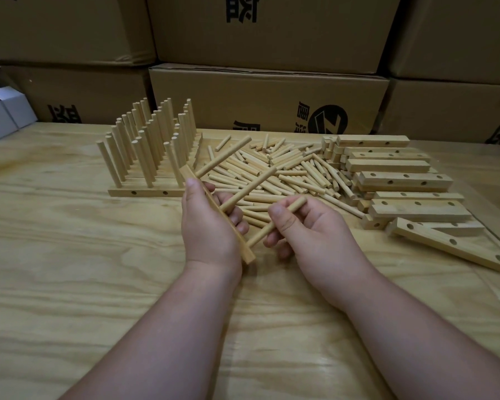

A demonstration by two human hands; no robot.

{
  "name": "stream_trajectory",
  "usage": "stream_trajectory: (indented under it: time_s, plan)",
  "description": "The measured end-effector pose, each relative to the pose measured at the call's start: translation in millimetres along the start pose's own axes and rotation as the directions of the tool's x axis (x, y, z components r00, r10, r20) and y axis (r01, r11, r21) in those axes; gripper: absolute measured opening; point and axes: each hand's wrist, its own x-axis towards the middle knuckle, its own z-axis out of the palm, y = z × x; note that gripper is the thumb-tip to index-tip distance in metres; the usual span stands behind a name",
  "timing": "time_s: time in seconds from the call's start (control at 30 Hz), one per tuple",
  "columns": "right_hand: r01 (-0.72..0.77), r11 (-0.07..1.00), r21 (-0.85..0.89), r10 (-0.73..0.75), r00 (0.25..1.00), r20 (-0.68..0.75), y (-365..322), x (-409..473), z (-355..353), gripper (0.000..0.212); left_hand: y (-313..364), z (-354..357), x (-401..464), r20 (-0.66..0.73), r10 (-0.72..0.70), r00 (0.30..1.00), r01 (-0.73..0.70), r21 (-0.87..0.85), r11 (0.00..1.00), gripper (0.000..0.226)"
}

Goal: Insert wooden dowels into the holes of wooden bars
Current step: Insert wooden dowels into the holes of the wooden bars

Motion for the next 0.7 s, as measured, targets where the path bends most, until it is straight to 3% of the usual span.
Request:
stream_trajectory:
  time_s: [0.13,0.23,0.37,0.57,0.7]
  plan:
    - [0.011,0.997,-0.07,-0.006,0.998,0.064,2,0,1,0.043,-2,-1,3,-0.042,0.022,0.999,-0.022,-0.004,1.0,0.036]
    - [0.031,0.975,-0.22,0.0,0.99,0.139,2,-2,2,0.027,-2,-2,4,-0.05,0.01,0.999,-0.011,-0.022,1.0,0.037]
    - [0.024,0.99,-0.142,-0.003,0.99,0.144,2,1,-2,0.014,-4,-3,3,-0.054,0.015,0.998,-0.013,0.036,0.999,0.039]
    - [0.007,0.992,-0.123,-0.011,1.0,-0.029,-1,3,-6,0.014,-1,3,-2,0.021,-0.029,0.999,0.026,0.11,0.994,0.041]
    - [0.055,0.949,-0.311,-0.107,0.982,-0.154,-20,14,-4,0.011,1,2,-3,0.081,-0.035,0.996,0.011,0.285,0.958,0.042]
